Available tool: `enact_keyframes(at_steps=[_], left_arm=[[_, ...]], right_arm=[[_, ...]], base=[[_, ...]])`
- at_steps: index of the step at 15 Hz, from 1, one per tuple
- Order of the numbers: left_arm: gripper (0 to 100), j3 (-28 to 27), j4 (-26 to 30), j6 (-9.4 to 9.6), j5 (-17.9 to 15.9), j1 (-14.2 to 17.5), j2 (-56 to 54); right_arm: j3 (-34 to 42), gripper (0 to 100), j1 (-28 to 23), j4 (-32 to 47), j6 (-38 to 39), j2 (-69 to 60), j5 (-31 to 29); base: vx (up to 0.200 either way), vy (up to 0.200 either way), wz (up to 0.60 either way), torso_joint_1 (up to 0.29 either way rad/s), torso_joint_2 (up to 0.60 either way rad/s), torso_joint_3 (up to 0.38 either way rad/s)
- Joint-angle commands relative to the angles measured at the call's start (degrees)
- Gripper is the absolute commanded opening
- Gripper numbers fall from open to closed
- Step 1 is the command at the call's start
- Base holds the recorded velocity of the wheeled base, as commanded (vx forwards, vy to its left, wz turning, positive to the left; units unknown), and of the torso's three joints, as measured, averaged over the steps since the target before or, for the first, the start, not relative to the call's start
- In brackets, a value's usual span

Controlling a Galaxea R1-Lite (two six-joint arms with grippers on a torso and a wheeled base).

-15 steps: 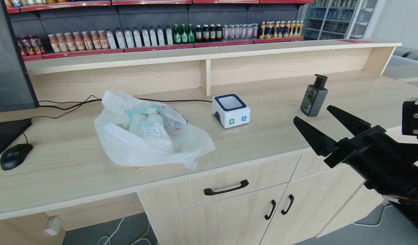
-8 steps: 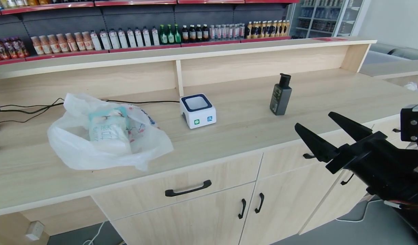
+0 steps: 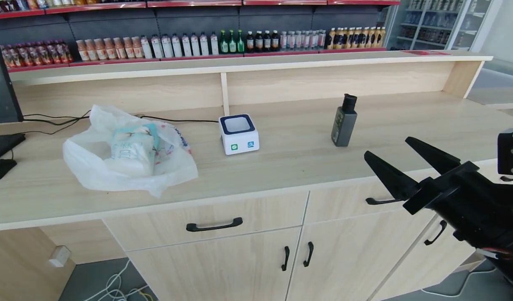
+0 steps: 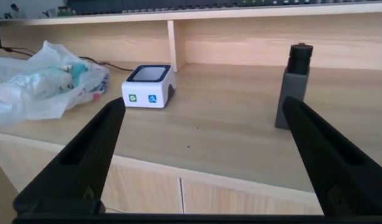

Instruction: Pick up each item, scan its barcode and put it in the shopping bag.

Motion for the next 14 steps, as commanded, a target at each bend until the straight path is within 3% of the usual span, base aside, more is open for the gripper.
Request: enact_keyframes(at_steps=[1, 8, 10, 14], left_arm=[[100, -0.01, -0.01, -0.02, 0.00, 0.01, -0.02], [100, -0.01, -0.01, 0.07, 0.00, 0.01, -0.02], [100, -0.01, -0.01, 0.07, 0.00, 0.01, -0.02], [100, -0.01, -0.01, 0.07, 0.00, 0.01, -0.02]], right_arm=[[0.10, 100, -0.26, -0.06, -0.02, -0.13, 0.02], [1.68, 100, -0.08, -0.06, -0.54, -0.04, 0.02], [2.12, 100, 0.18, -0.06, -0.63, 0.22, 0.02], [2.56, 100, 0.18, -0.06, -1.25, 0.14, 0.11]], base=[[0.000, -0.200, 0.00, -0.007, 0.00, 0.002], [0.000, -0.200, 0.00, 0.002, 0.00, 0.004], [0.200, -0.200, 0.00, 0.005, 0.00, 0.002], [0.200, 0.000, 0.00, 0.006, 0.00, 0.005]])
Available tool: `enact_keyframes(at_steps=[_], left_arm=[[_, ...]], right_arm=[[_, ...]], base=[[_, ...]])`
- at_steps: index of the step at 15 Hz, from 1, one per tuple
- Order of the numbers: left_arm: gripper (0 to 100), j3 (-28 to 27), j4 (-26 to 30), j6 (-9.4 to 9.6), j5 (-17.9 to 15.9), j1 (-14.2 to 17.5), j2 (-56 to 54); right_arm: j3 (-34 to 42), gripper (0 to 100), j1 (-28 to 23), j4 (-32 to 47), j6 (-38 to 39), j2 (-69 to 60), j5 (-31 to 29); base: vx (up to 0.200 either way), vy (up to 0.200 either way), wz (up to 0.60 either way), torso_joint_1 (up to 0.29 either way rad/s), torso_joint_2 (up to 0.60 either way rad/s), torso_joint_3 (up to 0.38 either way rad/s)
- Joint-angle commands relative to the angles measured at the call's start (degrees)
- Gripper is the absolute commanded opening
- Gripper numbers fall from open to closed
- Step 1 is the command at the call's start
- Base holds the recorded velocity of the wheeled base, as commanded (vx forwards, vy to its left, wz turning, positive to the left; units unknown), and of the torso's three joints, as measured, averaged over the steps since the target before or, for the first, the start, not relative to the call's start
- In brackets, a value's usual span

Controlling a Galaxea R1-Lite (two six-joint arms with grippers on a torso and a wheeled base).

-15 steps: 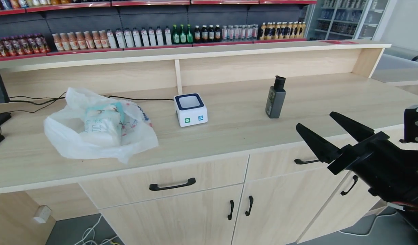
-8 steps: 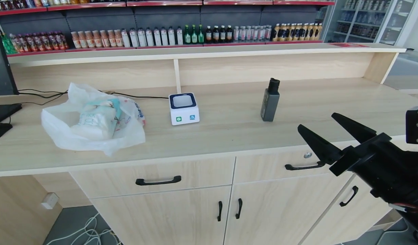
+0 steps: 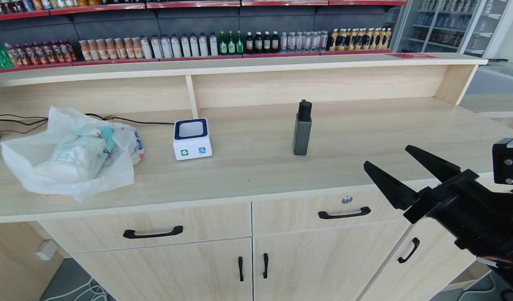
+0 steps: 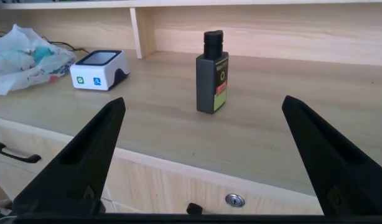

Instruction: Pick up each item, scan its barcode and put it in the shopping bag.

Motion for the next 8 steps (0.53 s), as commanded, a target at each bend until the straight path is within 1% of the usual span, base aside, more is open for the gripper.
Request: enact_keyframes(at_steps=[1, 2, 5, 7, 8], left_arm=[[100, -0.01, -0.02, -0.02, 0.00, 0.01, -0.02], [100, -0.01, -0.02, -0.02, 0.00, 0.01, -0.02], [100, 0.07, -0.11, 0.25, 0.00, 0.01, -0.02], [100, 0.07, -0.02, 0.25, 0.00, 0.01, -0.02], [100, 0.07, -0.02, 0.25, 0.00, 0.01, -0.02]], right_arm=[[0.40, 100, 0.02, -0.09, 0.01, 0.26, 0.02], [0.40, 100, 0.02, -0.09, 0.01, 0.35, 0.02], [-0.83, 100, 0.02, -0.09, 0.10, 2.98, 0.11], [-7.95, 100, -0.15, -0.09, -0.08, 8.96, -0.33], [-12.26, 100, -0.15, -0.09, -0.08, 11.77, -2.18]], base=[[0.200, -0.200, 0.00, -0.002, -0.01, 0.007], [0.200, -0.200, 0.00, -0.002, 0.01, -0.002], [0.000, 0.000, 0.00, 0.000, 0.00, 0.000], [0.000, 0.000, 0.00, 0.000, 0.00, 0.000], [0.000, 0.000, 0.00, 0.000, 0.00, 0.000]])
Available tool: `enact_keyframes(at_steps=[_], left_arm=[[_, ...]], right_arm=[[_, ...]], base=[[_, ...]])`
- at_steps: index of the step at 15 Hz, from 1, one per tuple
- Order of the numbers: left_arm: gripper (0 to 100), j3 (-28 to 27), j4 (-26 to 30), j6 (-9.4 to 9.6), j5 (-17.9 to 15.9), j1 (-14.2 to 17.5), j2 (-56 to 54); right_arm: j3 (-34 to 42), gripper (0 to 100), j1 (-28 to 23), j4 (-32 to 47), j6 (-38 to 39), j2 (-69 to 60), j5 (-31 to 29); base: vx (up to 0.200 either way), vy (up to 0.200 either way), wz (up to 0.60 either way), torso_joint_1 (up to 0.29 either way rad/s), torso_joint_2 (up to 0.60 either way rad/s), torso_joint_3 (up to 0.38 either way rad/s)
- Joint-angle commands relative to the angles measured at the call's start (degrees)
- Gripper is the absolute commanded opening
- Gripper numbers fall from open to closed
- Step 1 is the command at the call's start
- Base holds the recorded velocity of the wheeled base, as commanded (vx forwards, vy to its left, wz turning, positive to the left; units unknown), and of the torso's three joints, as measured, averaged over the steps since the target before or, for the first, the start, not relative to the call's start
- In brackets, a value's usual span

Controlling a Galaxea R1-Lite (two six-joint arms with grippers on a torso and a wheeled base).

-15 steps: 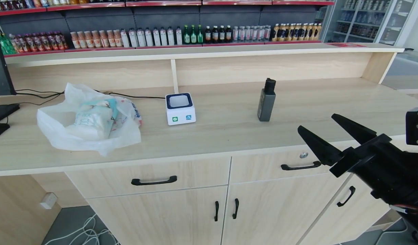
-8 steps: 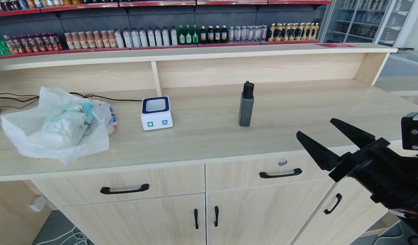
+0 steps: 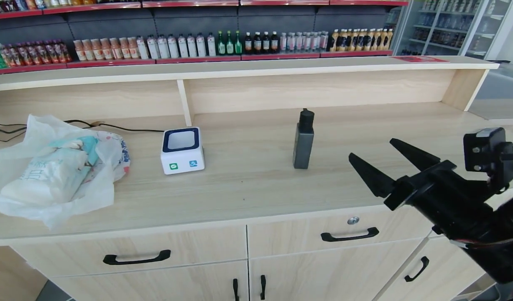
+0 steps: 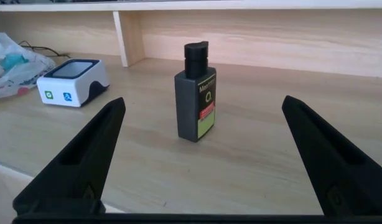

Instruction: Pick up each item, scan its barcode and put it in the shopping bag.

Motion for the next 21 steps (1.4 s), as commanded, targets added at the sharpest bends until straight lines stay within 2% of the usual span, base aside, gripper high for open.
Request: enact_keyframes(at_steps=[1, 3, 7, 13, 21], left_arm=[[100, 0.00, 0.01, -0.04, 0.00, 0.05, -0.02], [100, 0.00, -0.07, -0.13, 0.00, 0.05, -0.02], [100, 0.00, -0.07, -0.13, 0.00, 0.05, -0.02], [100, 0.00, 0.01, -0.04, 0.00, 0.05, -0.02], [100, 0.00, 0.01, -0.04, 0.00, 0.05, -0.02]], right_arm=[[-9.15, 100, 0.22, 0.02, 0.11, 8.68, -4.21], [-12.05, 100, 1.10, 0.02, 0.73, 11.32, -7.29], [-15.57, 100, 4.09, 0.02, 1.60, 17.21, -9.84], [-17.33, 100, 4.53, 0.02, 3.01, 18.96, -12.65], [-16.80, 100, 6.02, 0.02, 3.89, 19.75, -13.00]], base=[[0.000, 0.000, 0.00, 0.000, 0.00, 0.000], [0.000, 0.000, 0.00, 0.000, 0.00, 0.000], [0.000, 0.000, 0.00, 0.000, 0.00, 0.000], [0.000, 0.000, 0.00, 0.000, 0.00, 0.000], [0.000, 0.025, 0.00, 0.000, 0.00, 0.000]])
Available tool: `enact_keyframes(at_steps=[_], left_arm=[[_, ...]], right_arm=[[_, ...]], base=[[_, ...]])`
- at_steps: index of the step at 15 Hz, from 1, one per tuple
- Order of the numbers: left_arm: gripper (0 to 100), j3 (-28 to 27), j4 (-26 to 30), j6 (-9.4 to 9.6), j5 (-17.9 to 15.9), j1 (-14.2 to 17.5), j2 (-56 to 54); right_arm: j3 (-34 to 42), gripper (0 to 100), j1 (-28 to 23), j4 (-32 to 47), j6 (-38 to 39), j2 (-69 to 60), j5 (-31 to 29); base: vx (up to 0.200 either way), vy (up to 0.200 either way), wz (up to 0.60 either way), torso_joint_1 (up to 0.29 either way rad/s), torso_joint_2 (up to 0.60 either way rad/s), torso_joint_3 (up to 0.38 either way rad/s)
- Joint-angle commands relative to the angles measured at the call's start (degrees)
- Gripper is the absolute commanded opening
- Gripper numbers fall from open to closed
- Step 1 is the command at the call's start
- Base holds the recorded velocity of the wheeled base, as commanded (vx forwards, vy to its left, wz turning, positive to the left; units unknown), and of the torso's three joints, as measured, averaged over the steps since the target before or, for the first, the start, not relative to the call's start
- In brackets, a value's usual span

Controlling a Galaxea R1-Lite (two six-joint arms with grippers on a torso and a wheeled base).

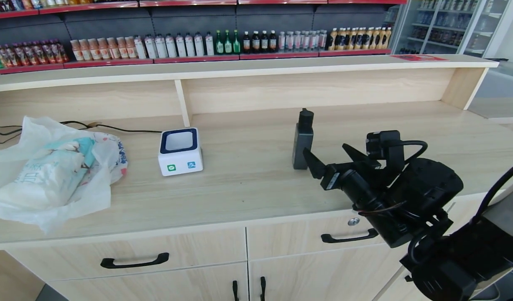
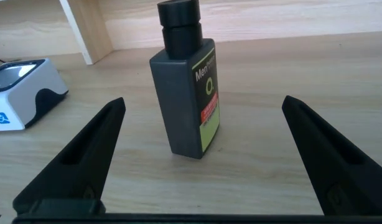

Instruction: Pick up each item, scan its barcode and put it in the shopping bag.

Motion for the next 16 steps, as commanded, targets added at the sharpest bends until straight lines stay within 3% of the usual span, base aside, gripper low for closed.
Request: enact_keyframes(at_steps=[1, 12, 16], left_arm=[[100, 0.00, 0.01, -0.02, 0.00, 0.01, -0.02], [100, 0.00, -0.07, -0.02, 0.00, 0.01, -0.02], [100, 0.00, -0.07, -0.02, 0.00, 0.01, -0.02]], right_arm=[[-0.63, 100, 0.71, 0.05, 0.00, 0.71, -0.14], [-11.53, 100, 0.98, 1.02, -0.44, 8.79, -0.85], [-12.05, 100, 0.80, 1.11, -1.05, 9.58, -2.34]], base=[[0.000, 0.000, 0.00, 0.000, 0.00, 0.000], [0.000, 0.000, 0.00, 0.000, 0.00, 0.000], [0.000, 0.000, 0.00, 0.000, 0.00, 0.000]])
